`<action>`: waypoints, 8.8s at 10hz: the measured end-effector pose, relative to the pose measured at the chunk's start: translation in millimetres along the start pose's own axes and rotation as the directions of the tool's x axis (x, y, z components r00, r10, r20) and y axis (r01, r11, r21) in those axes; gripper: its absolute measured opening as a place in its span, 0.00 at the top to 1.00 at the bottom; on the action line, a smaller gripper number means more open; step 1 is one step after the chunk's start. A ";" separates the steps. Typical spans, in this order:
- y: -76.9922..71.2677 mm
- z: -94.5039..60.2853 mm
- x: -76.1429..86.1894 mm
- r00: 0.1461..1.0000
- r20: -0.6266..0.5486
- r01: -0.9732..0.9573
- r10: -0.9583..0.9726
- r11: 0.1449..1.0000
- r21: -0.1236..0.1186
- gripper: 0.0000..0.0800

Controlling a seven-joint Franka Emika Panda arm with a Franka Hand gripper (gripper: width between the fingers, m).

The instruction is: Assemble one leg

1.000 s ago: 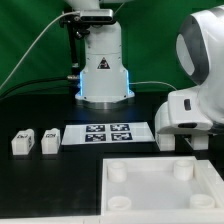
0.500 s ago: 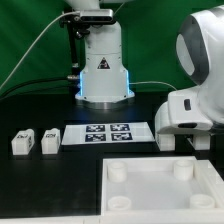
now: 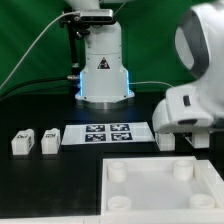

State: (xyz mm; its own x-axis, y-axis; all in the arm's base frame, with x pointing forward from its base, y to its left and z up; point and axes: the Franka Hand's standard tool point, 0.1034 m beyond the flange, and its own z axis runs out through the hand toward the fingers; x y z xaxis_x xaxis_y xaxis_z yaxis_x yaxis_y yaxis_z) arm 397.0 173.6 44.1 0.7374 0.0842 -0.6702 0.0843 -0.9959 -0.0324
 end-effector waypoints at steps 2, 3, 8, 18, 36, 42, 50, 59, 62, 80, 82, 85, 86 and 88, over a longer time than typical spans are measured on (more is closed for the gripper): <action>17.0 -48.2 -1.4 0.993 -0.110 0.040 -0.038 0.999 0.016 0.64; 23.8 -73.4 -7.2 0.982 -0.183 0.041 -0.037 0.999 0.015 0.64; 28.3 -92.6 0.5 0.801 -0.597 0.056 -0.046 0.998 -0.002 0.64; 27.5 -104.5 11.6 0.741 -0.670 0.064 -0.045 0.998 0.004 0.64; 70.5 -170.8 118.5 0.224 -0.968 0.104 -0.115 0.990 -0.094 0.64; 76.6 -174.6 132.9 0.220 -0.970 0.096 -0.101 0.992 -0.081 0.64; 77.8 -159.5 139.7 0.204 -0.975 0.090 -0.094 0.993 -0.077 0.64; 77.5 -154.7 141.5 0.251 -0.963 0.099 -0.097 0.992 -0.074 0.19; 77.5 -154.2 141.7 0.252 -0.963 0.099 -0.097 0.992 -0.074 0.19; 71.9 -176.9 134.8 0.841 -0.517 0.206 -0.159 0.978 0.033 0.61; 72.1 -176.8 134.8 0.844 -0.517 0.195 -0.147 0.980 0.041 0.61; 80.4 -176.3 139.9 0.831 -0.554 0.118 -0.048 0.989 0.090 0.61; 82.5 -173.5 139.1 0.829 -0.536 -0.048 0.158 0.976 0.214 0.61; 84.9 -173.4 139.9 0.787 -0.424 -0.265 0.448 0.866 0.424 0.63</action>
Offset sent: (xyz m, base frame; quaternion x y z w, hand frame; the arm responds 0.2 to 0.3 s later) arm 0.0371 -0.0280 0.0800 -0.0575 0.2865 -0.0281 0.9559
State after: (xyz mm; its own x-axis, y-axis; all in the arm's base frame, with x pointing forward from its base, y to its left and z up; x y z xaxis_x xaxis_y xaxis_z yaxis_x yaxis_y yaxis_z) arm 623.6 106.4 76.1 0.9020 -0.3665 -0.2280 -0.4067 -0.8986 -0.1644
